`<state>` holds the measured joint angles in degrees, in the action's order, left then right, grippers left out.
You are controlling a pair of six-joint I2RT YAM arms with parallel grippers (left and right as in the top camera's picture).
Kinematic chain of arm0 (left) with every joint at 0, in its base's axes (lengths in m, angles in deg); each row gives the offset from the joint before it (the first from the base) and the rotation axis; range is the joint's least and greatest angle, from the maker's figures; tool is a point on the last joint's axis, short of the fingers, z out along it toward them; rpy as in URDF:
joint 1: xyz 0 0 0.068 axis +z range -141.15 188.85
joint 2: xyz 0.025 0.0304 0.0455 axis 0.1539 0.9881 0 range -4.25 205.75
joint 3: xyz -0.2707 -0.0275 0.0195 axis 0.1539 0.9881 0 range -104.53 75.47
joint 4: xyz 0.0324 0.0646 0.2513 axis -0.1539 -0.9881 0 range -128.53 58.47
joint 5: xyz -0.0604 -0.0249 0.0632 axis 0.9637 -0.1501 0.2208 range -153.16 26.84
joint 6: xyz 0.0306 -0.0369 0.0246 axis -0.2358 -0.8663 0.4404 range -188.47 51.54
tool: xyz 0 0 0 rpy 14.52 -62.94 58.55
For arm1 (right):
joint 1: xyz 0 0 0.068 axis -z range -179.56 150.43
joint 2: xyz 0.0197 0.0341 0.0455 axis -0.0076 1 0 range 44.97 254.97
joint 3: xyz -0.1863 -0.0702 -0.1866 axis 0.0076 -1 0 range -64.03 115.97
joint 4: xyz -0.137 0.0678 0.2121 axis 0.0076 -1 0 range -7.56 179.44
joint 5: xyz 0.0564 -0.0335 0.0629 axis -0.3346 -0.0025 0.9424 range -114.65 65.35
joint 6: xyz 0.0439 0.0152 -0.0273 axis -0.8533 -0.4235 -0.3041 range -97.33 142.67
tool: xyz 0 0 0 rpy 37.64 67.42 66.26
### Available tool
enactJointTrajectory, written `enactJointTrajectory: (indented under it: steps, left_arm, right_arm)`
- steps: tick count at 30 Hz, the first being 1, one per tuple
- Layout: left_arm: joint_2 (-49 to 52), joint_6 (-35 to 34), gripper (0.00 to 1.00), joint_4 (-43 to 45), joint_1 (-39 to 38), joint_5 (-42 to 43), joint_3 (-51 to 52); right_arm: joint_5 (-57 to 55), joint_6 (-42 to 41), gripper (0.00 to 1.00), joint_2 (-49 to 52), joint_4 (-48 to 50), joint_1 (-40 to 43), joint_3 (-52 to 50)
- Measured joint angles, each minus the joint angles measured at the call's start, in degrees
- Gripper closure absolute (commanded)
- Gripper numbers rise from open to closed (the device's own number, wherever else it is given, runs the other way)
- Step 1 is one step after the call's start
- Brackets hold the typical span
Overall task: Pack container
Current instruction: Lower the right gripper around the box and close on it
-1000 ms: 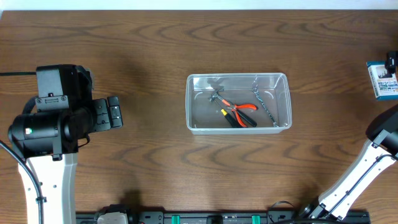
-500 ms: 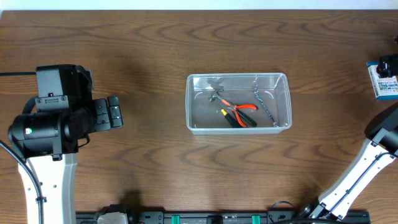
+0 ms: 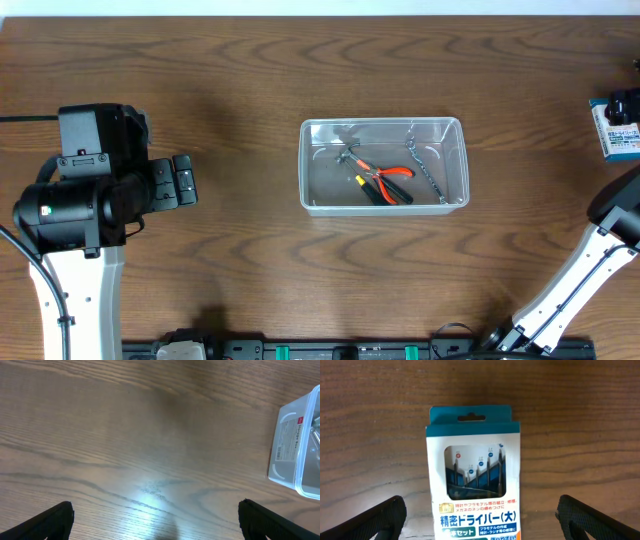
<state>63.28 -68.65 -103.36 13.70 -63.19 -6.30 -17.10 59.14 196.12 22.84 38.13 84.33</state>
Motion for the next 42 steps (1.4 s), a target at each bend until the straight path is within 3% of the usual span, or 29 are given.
enactJointTrajectory:
  steps: [17, 42]
  left_arm:
    - [0.0, 0.0, 0.02, 0.0, 0.0, 0.0, 0.0]
    - [0.0, 0.0, 0.02, 0.0, 0.0, 0.0, 0.0]
  right_arm:
    - [0.2, -2.8, 0.01, 0.3, 4.9, 0.3, -8.2]
    - [0.2, -2.8, 0.01, 0.3, 6.2, 0.3, -8.4]
